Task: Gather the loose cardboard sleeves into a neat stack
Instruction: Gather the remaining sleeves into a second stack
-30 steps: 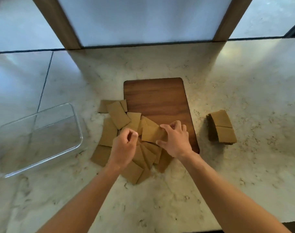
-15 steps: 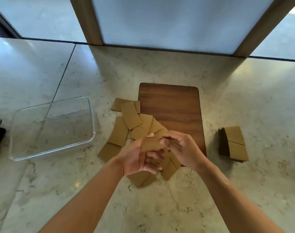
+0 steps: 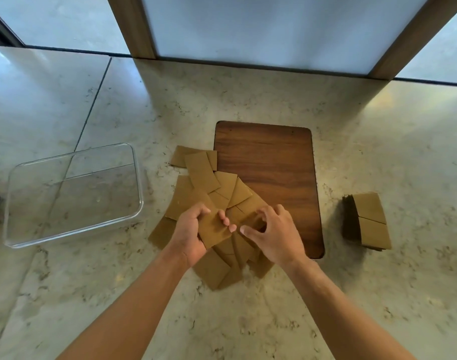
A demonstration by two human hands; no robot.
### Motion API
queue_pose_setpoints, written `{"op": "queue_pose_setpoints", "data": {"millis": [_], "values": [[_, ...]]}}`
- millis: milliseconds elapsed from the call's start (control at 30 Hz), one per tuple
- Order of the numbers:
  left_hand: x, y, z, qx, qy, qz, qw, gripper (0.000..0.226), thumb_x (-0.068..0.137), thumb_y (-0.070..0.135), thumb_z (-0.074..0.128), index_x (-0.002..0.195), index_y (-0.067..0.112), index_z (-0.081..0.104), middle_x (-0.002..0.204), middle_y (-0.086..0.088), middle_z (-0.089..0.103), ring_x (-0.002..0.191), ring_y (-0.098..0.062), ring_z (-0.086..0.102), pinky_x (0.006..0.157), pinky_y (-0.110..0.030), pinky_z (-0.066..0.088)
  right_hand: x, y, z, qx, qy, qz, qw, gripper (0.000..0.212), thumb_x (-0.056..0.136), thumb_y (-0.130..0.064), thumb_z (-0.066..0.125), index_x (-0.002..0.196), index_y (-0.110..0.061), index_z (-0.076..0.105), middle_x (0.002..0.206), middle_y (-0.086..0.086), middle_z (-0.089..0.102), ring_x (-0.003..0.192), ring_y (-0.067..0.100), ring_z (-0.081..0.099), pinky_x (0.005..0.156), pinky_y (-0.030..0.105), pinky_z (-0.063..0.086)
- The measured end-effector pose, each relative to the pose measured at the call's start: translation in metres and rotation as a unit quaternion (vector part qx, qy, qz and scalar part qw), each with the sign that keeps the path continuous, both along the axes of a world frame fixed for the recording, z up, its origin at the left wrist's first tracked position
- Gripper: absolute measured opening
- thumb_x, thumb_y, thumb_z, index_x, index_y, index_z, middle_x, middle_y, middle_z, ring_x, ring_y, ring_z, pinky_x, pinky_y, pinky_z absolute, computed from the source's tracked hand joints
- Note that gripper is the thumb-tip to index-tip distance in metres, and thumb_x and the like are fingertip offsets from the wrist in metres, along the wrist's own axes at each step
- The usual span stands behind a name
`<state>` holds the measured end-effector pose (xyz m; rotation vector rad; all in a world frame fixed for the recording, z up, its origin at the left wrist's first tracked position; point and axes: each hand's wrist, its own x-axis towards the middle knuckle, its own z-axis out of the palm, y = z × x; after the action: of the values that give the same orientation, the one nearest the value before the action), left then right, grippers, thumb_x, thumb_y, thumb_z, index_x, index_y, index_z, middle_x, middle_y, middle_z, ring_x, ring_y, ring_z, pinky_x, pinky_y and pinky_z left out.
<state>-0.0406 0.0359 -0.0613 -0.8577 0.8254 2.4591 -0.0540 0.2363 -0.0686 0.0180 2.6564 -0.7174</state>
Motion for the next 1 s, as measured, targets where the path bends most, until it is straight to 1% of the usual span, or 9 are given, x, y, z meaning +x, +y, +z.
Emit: {"op": "queue_pose_setpoints", "data": {"millis": [67, 200, 300, 367, 567, 667, 767, 833, 1000], "values": [[0.001, -0.003, -0.001, -0.008, 0.003, -0.023, 1.0, 0.019, 0.083, 0.02, 0.057, 0.089, 0.007, 0.069, 0.076, -0.016, 0.058, 0.066, -0.03, 0.06, 0.066, -0.044, 0.055, 0.004, -0.01, -0.001, 0.047, 0.017, 0.054, 0.997, 0.074, 0.078, -0.064, 0.078, 0.137, -0.025, 0.055, 0.127, -0.003, 0.055, 0.118, 0.016, 0.049, 0.102, 0.033, 0.048], [0.007, -0.007, -0.009, -0.064, -0.001, -0.046, 0.997, 0.029, 0.099, 0.032, 0.052, 0.122, 0.017, 0.061, 0.077, -0.013, 0.06, 0.063, -0.028, 0.06, 0.057, -0.037, 0.051, 0.008, -0.007, 0.0, 0.019, 0.016, 0.056, 0.998, 0.066, 0.079, -0.05, 0.083, 0.135, -0.026, 0.057, 0.122, -0.006, 0.064, 0.116, 0.018, 0.057, 0.099, 0.035, 0.047], [0.01, -0.002, -0.016, -0.125, -0.016, -0.047, 0.991, 0.032, 0.1, 0.032, 0.051, 0.117, 0.008, 0.061, 0.074, -0.015, 0.06, 0.058, -0.029, 0.06, 0.053, -0.037, 0.051, 0.006, 0.002, 0.003, -0.022, -0.014, 0.037, 0.999, 0.049, 0.083, -0.047, 0.082, 0.123, -0.026, 0.065, 0.103, -0.01, 0.064, 0.103, 0.014, 0.058, 0.088, 0.031, 0.048], [0.012, -0.001, -0.019, -0.137, -0.023, -0.035, 0.99, 0.031, 0.099, 0.031, 0.052, 0.112, 0.005, 0.062, 0.074, -0.016, 0.061, 0.057, -0.03, 0.06, 0.053, -0.037, 0.051, 0.006, 0.005, 0.002, -0.03, -0.022, 0.059, 0.998, 0.048, 0.084, -0.053, 0.079, 0.123, -0.028, 0.066, 0.114, -0.008, 0.061, 0.11, 0.014, 0.055, 0.095, 0.032, 0.048], [0.014, -0.006, -0.018, -0.084, -0.02, -0.006, 0.996, 0.03, 0.097, 0.033, 0.054, 0.105, 0.005, 0.061, 0.074, -0.016, 0.059, 0.056, -0.029, 0.058, 0.052, -0.037, 0.05, 0.028, 0.003, 0.0, 0.032, 0.02, 0.116, 0.992, 0.087, 0.073, -0.074, 0.073, 0.144, -0.031, 0.047, 0.134, -0.004, 0.045, 0.124, 0.017, 0.039, 0.11, 0.04, 0.037], [0.013, -0.01, -0.013, -0.041, -0.015, 0.019, 0.999, 0.029, 0.091, 0.033, 0.058, 0.095, 0.005, 0.066, 0.073, -0.014, 0.059, 0.056, -0.028, 0.056, 0.052, -0.035, 0.048, 0.048, -0.009, 0.002, -0.001, 0.124, 0.071, 0.99, 0.072, 0.074, -0.075, 0.067, 0.124, -0.024, 0.058, 0.115, -0.003, 0.048, 0.107, 0.015, 0.043, 0.093, 0.031, 0.038], [0.013, -0.017, -0.007, -0.006, 0.009, 0.031, 0.999, 0.034, 0.081, 0.037, 0.068, 0.097, 0.006, 0.069, 0.074, -0.015, 0.061, 0.058, -0.028, 0.057, 0.054, -0.035, 0.048, 0.064, -0.029, 0.001, 0.044, 0.082, 0.081, 0.992, 0.061, 0.078, -0.079, 0.062, 0.11, -0.028, 0.058, 0.101, -0.01, 0.048, 0.095, 0.013, 0.046, 0.083, 0.029, 0.04], [0.016, -0.02, -0.006, -0.004, 0.026, 0.018, 1.0, 0.04, 0.082, 0.039, 0.068, 0.105, 0.006, 0.067, 0.075, -0.015, 0.06, 0.059, -0.028, 0.057, 0.055, -0.036, 0.048, 0.07, -0.039, -0.003, 0.076, 0.05, 0.078, 0.993, 0.058, 0.08, -0.075, 0.066, 0.114, -0.029, 0.058, 0.104, -0.009, 0.052, 0.1, 0.014, 0.05, 0.086, 0.029, 0.04], [0.036, -0.033, -0.003, -0.045, 0.029, 0.014, 0.998, 0.035, 0.096, 0.038, 0.054, 0.108, 0.005, 0.062, 0.075, -0.016, 0.059, 0.059, -0.028, 0.057, 0.053, -0.036, 0.05, 0.073, -0.048, -0.002, 0.011, 0.024, -0.01, 1.0, 0.045, 0.083, -0.047, 0.082, 0.117, -0.023, 0.063, 0.109, -0.006, 0.057, 0.107, 0.017, 0.056, 0.091, 0.031, 0.046]]}}
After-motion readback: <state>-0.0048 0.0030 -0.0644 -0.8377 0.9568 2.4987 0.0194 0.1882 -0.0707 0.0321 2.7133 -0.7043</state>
